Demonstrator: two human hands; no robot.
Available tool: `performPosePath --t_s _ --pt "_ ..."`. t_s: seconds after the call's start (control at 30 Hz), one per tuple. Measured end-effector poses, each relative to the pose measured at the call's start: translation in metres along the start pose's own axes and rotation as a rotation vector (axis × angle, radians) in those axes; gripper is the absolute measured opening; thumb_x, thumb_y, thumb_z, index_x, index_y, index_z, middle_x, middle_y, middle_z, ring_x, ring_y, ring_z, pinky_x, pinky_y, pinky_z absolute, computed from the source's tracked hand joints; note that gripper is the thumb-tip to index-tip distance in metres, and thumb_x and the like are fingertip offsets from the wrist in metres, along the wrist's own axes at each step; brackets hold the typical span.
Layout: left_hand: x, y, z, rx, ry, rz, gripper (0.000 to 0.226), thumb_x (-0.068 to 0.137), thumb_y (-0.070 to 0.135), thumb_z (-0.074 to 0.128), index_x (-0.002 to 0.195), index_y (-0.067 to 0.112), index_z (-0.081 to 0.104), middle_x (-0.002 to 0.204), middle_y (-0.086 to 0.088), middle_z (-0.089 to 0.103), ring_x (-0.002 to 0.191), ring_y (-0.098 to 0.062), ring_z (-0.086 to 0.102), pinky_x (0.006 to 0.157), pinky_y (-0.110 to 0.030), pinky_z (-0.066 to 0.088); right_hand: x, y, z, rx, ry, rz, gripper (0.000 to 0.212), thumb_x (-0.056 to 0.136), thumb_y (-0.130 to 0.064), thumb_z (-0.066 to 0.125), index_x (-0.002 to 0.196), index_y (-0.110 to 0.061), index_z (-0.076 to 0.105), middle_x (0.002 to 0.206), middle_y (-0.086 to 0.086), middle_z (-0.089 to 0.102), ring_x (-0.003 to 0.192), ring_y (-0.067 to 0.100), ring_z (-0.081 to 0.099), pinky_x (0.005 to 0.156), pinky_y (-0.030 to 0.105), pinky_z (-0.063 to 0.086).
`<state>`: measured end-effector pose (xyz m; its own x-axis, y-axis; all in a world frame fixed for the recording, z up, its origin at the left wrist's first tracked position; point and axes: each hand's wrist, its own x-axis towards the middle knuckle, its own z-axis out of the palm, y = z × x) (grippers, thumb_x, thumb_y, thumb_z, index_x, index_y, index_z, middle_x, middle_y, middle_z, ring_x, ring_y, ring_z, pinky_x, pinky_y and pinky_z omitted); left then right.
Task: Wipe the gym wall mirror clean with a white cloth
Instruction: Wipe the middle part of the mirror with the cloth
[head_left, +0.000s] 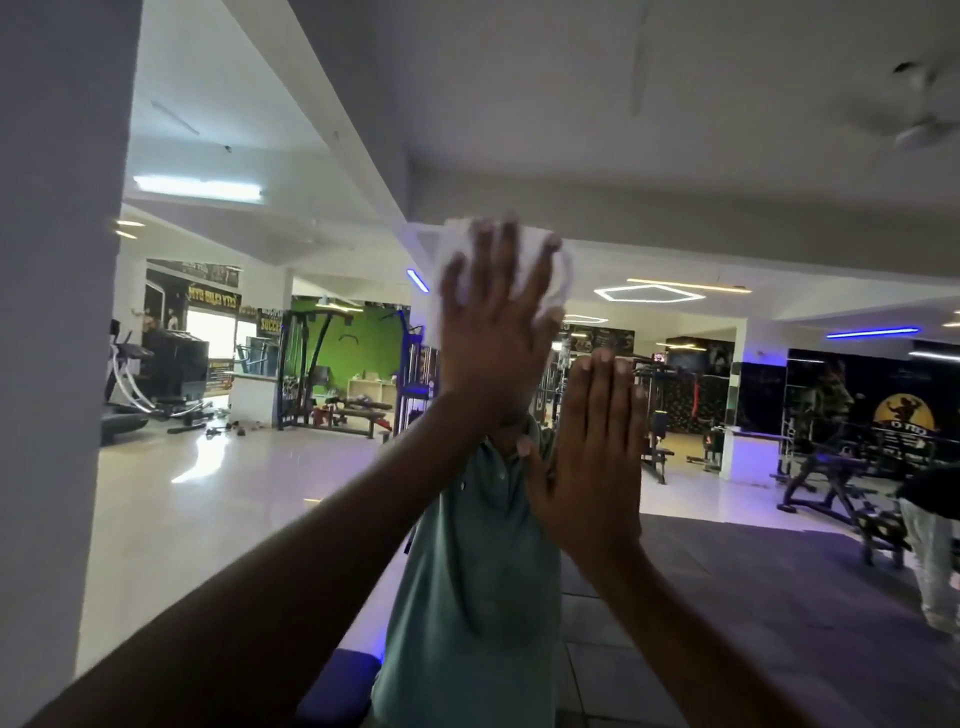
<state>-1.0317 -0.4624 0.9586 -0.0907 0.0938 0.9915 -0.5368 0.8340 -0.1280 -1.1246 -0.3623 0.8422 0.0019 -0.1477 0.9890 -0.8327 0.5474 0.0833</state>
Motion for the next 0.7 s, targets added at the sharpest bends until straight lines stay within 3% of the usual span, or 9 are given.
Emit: performPosePath --t_s 0.1,0.17,0.33,0.4,0.47,0.5,0.6,0.7 --pt "0.007 -0.013 0.0 -0.012 -0.055 0.219 0.064 0.11 0.055 0.031 0.168 0.031 0.021 0.175 -0.014 0.011 0.163 -0.034 0.009 0.128 -0.05 0.011 -0.001 0.0 0.0 0.012 -0.005 -0.001 0.087 0.104 -0.049 0.047 0.165 0.002 0.015 0.175 0.021 0.005 0.163 0.036 0.0 0.131 0.058 0.012" --pt "0.002 -0.051 -0.006 -0.012 -0.036 0.196 0.064 0.11 0.058 0.028 0.168 0.03 0.023 0.176 -0.012 0.013 0.163 -0.03 0.009 0.127 -0.048 0.014 -0.001 0.0 -0.002 0.015 0.003 -0.01 0.087 0.103 -0.048 0.05 0.165 0.002 0.014 0.175 0.021 0.005 0.163 0.037 0.001 0.131 0.058 0.013" --pt "-0.035 -0.129 -0.023 0.061 0.034 -0.296 0.067 0.109 0.059 0.025 0.169 0.029 0.016 0.176 -0.011 0.008 0.163 -0.029 0.006 0.128 -0.049 0.016 -0.002 0.0 -0.002 0.004 0.018 0.003 0.089 0.102 -0.048 0.053 0.166 0.001 0.015 0.175 0.02 0.006 0.163 0.036 0.001 0.132 0.055 0.009" --pt "-0.034 -0.112 -0.02 0.082 0.083 -0.531 0.067 0.109 0.058 0.021 0.169 0.026 0.019 0.175 -0.014 0.012 0.163 -0.033 0.01 0.127 -0.054 0.019 -0.003 -0.001 -0.001 0.01 0.017 0.012 0.089 0.102 -0.048 0.052 0.166 0.001 0.014 0.175 0.02 0.005 0.164 0.036 0.001 0.131 0.057 0.011" --pt "-0.021 -0.066 -0.013 0.07 0.128 -0.612 0.068 0.109 0.056 0.018 0.168 0.022 0.021 0.174 -0.017 0.015 0.161 -0.037 0.013 0.126 -0.056 0.02 -0.002 -0.002 -0.002 0.014 0.021 0.005 0.087 0.103 -0.049 0.049 0.166 0.001 0.015 0.175 0.02 0.005 0.163 0.036 0.001 0.131 0.058 0.012" --pt "-0.014 -0.039 -0.01 0.041 0.117 -0.543 0.067 0.109 0.054 0.019 0.168 0.022 0.021 0.174 -0.018 0.015 0.161 -0.039 0.013 0.126 -0.056 0.019 -0.001 -0.002 -0.002 0.011 0.015 0.001 0.086 0.104 -0.049 0.047 0.166 0.001 0.015 0.175 0.021 0.005 0.163 0.036 0.001 0.131 0.058 0.012" --pt "-0.001 0.017 0.0 -0.043 0.014 -0.097 0.064 0.109 0.05 0.031 0.168 0.025 0.023 0.174 -0.017 0.014 0.162 -0.038 0.011 0.128 -0.054 0.013 -0.002 0.001 -0.001 -0.007 0.002 -0.01 0.084 0.105 -0.05 0.042 0.165 0.002 0.016 0.175 0.021 0.006 0.163 0.036 0.001 0.132 0.056 0.01" --pt "0.001 -0.014 -0.001 -0.047 -0.037 0.215 0.065 0.109 0.056 0.033 0.168 0.029 0.022 0.175 -0.014 0.013 0.163 -0.034 0.009 0.129 -0.05 0.011 -0.003 0.003 -0.001 -0.004 0.005 -0.018 0.084 0.105 -0.05 0.045 0.165 0.002 0.016 0.175 0.021 0.008 0.163 0.037 0.004 0.132 0.055 0.011"
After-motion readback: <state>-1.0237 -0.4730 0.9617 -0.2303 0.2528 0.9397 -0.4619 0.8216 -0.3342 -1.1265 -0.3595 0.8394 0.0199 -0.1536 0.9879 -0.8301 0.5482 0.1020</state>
